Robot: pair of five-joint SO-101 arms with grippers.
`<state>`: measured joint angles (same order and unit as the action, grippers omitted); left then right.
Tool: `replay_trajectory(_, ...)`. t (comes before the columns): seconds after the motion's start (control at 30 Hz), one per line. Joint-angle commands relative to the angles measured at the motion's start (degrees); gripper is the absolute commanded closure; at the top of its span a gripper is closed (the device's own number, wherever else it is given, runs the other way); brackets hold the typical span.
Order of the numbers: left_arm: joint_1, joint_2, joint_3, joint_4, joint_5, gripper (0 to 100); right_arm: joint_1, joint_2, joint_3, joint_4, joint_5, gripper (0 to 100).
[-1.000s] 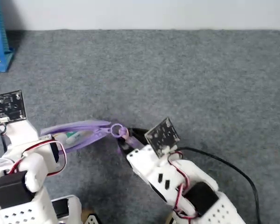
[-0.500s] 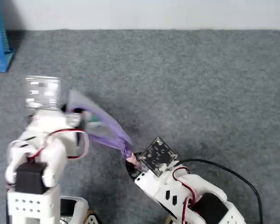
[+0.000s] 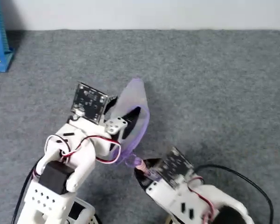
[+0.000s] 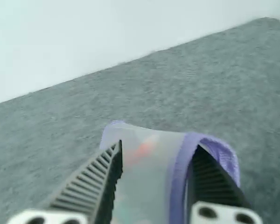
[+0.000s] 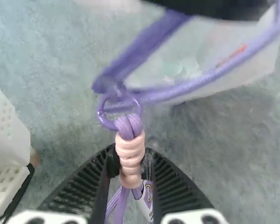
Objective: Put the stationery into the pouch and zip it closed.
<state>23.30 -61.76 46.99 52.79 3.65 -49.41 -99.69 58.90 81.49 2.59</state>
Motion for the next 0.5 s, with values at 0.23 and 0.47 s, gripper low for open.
replay_trajectory(0.23,6.9,-9.8,-6.0,9.3,-0.5,79,5.7,-4.3,-2.7,1.9,0.6,99.1)
replay_trajectory(0.47,7.2,-19.0,-11.1,19.5,-0.5,79,6.8,-3.8,-2.7,-2.3,0.2,99.1)
